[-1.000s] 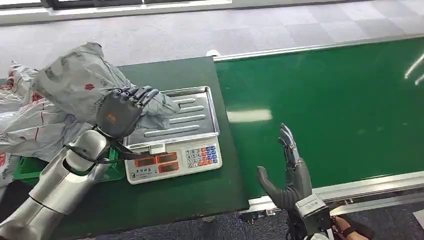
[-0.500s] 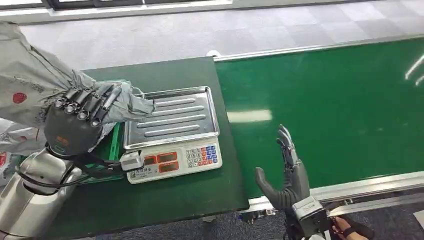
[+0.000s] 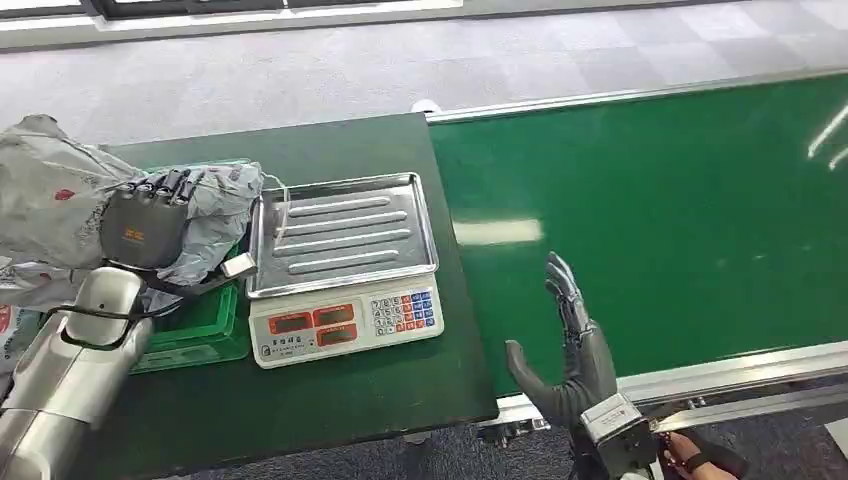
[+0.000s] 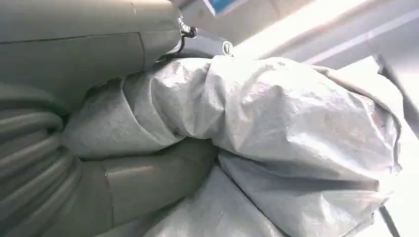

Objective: Moved the parcel from conveyor to table for the left to box.

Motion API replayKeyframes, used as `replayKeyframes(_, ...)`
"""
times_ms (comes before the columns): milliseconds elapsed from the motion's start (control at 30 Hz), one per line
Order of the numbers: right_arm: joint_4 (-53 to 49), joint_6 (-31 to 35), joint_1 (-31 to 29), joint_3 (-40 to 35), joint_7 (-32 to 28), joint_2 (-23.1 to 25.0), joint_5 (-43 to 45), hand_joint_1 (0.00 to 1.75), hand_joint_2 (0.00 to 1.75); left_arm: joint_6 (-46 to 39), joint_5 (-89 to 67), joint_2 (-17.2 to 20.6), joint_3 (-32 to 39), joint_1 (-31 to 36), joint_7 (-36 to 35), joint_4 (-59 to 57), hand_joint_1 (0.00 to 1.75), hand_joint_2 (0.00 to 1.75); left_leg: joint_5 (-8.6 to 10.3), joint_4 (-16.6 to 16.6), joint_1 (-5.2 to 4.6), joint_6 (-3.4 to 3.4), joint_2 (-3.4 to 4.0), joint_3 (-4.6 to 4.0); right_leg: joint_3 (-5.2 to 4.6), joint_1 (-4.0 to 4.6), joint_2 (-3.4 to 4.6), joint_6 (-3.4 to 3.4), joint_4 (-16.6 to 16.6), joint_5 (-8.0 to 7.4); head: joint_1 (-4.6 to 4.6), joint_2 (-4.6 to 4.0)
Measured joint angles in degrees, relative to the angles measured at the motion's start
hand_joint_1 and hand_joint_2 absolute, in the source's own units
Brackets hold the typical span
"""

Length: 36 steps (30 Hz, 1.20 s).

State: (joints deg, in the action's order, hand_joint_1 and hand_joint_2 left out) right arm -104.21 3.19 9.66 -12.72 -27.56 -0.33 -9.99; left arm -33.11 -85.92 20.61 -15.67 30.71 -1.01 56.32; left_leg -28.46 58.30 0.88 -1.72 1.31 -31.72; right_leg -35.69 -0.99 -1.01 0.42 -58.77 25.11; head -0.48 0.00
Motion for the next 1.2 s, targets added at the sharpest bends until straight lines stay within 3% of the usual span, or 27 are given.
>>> replayKeyframes(200,0.24,-1.18,-2.18,0.00,0.92,0.00,-0.26,0.00,1.75,1.70,-0.42,-3.03,1.09,2.37,-1.94,-10.10,1.75,1.75,-0.01,0.01,-0.02,0.01,-0.02,-0.01,0.00,-0.02,-0.02,0.01,0.01,-0.01,0.00,0.00)
replayKeyframes(233,0.37,-1.24,-2.53,0.00,0.92,0.00,-0.26,0.00,1.75,1.70,-0.42,-3.45,1.09,3.01,-1.99,-11.90,1.29,1.75,-0.01,0.01,-0.01,0.01,-0.02,-0.01,0.00,-0.01,-0.02,0.01,0.01,-0.01,0.00,0.00)
replayKeyframes(267,0.50,-1.27,-2.82,0.00,0.90,0.00,-0.24,0.00,1.75,1.70,-0.42,-3.78,1.09,3.76,-1.97,-13.42,0.21,1.75,-0.01,0.01,-0.01,0.01,-0.02,-0.01,0.00,-0.01,-0.02,0.01,0.01,-0.01,0.00,0.00)
replayKeyframes(300,0.68,-1.27,-3.03,0.00,0.90,-0.02,-0.09,0.00,1.75,1.66,-0.42,-4.13,1.09,4.46,-1.97,-14.91,0.00,1.75,-0.01,0.01,-0.01,0.01,-0.02,0.00,0.00,-0.01,-0.02,0.01,0.01,-0.01,0.00,0.00)
replayKeyframes(700,2.05,-0.74,-3.33,-0.04,0.41,-0.57,0.61,0.00,1.75,-0.68,-0.42,-7.06,1.44,8.50,-2.69,-22.92,0.00,1.75,0.00,0.01,-0.01,0.01,-0.03,-0.01,0.00,-0.01,-0.02,0.01,0.00,-0.01,0.00,0.00)
replayKeyframes(733,2.08,-0.74,-3.33,-0.04,0.37,-0.57,0.61,0.00,1.75,-0.68,-0.42,-7.17,1.44,8.58,-2.71,-23.12,0.00,0.00,0.00,0.01,-0.01,0.01,-0.02,-0.01,0.00,-0.01,-0.02,0.01,0.00,-0.01,0.00,0.00)
replayKeyframes(900,2.27,-0.68,-3.34,-0.04,0.17,-0.59,0.61,0.00,1.75,-0.90,-0.33,-7.52,1.53,8.96,-2.42,-23.77,0.00,0.00,0.00,0.01,0.00,0.01,-0.03,0.00,0.00,0.00,-0.03,0.01,0.00,-0.01,0.00,0.00)
replayKeyframes(1000,2.36,0.20,-3.31,-0.20,0.22,-0.66,0.52,0.00,1.75,-2.21,3.53,-8.11,3.00,8.92,1.17,-22.57,0.00,0.00,0.01,0.01,-0.01,0.01,-0.04,0.00,0.00,0.00,-0.03,0.01,0.00,-0.01,0.00,0.00)
replayKeyframes(1100,2.40,1.82,-3.16,-0.44,0.17,-0.63,0.22,0.00,1.75,7.99,26.55,-10.25,6.39,7.81,10.76,-15.85,0.00,0.00,0.00,0.02,-0.02,0.01,-0.07,-0.01,0.01,-0.02,-0.05,0.01,0.00,-0.01,0.00,0.00)
replayKeyframes(1200,2.54,2.69,-2.56,-0.66,-0.07,-0.66,0.22,0.00,1.75,19.79,56.52,-13.14,8.63,4.58,13.49,-5.36,0.00,0.00,-0.04,0.02,-0.04,0.03,0.00,-0.02,0.01,-0.04,-0.02,0.02,0.01,-0.01,0.00,0.00)
